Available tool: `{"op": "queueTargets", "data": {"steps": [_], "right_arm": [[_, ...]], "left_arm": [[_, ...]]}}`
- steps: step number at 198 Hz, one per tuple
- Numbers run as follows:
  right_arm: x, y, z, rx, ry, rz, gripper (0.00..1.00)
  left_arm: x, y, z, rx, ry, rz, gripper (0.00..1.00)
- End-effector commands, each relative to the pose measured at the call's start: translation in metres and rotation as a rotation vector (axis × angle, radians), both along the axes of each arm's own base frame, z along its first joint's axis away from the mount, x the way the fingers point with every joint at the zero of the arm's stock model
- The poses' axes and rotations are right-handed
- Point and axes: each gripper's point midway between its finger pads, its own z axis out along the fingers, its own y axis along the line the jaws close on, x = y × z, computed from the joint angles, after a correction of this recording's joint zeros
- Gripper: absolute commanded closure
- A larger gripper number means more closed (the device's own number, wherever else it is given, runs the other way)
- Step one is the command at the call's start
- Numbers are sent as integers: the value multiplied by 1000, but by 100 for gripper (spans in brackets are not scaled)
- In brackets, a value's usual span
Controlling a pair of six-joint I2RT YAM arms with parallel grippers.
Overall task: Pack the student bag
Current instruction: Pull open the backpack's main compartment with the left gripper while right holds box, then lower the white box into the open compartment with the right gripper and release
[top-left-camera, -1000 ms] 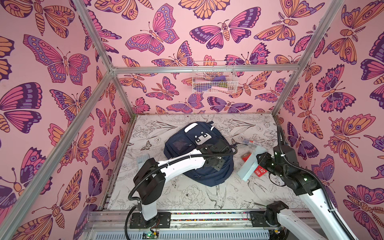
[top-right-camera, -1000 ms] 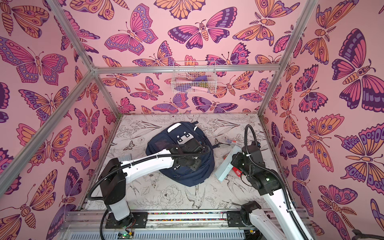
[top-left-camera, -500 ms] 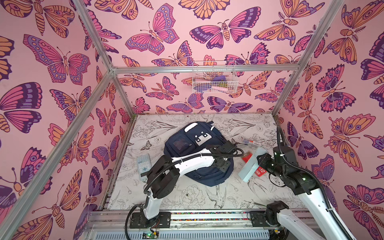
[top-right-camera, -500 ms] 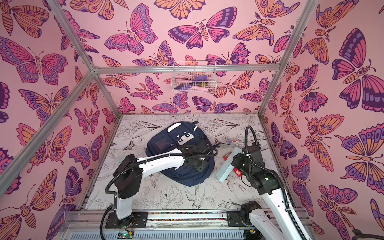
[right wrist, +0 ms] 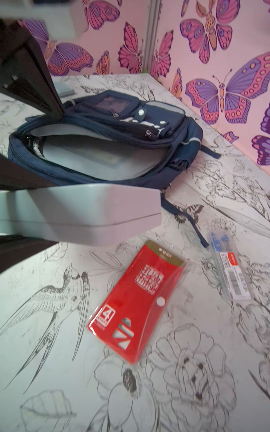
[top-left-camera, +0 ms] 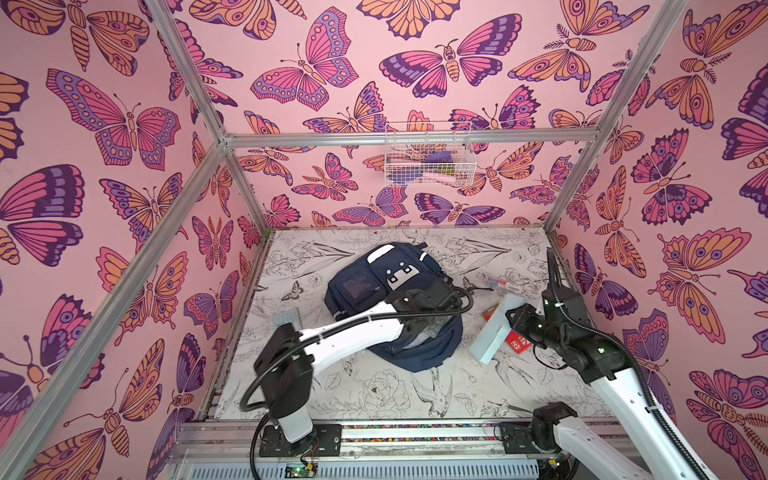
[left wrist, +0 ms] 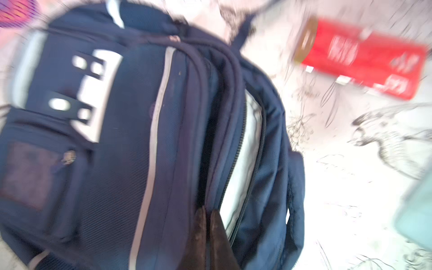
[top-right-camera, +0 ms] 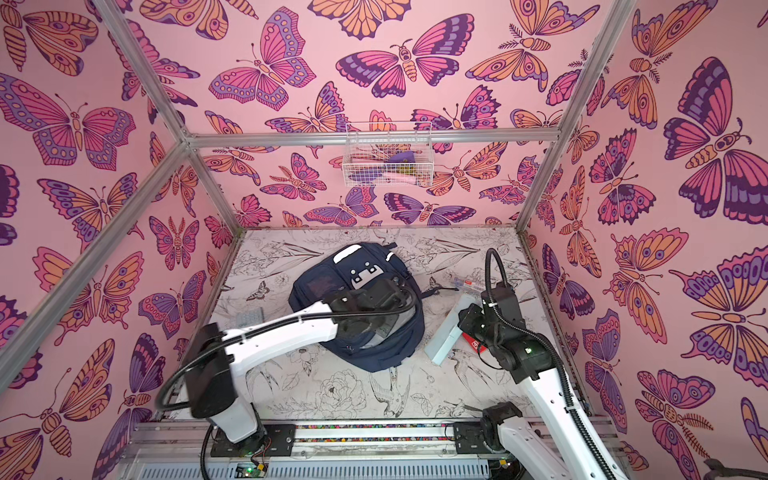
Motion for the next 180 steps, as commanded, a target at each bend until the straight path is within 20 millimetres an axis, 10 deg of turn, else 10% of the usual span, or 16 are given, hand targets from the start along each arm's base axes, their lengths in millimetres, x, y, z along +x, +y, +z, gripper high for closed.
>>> {"op": "queueTargets", "data": {"steps": [1, 46, 120, 180], "right_arm": [[16, 36, 46, 147, -151, 140, 100], [32, 93, 69, 226, -239, 271, 100], [77, 205, 7, 386, -161, 307, 100], [104, 255, -56, 483, -39, 273, 100]], "left_arm": [[2, 18, 41, -111, -94, 40, 100], [-9, 52, 102, -405, -198, 42, 100], [-20, 68, 107, -652, -140, 37, 100], [-21, 66, 100, -701, -80, 38, 100]]}}
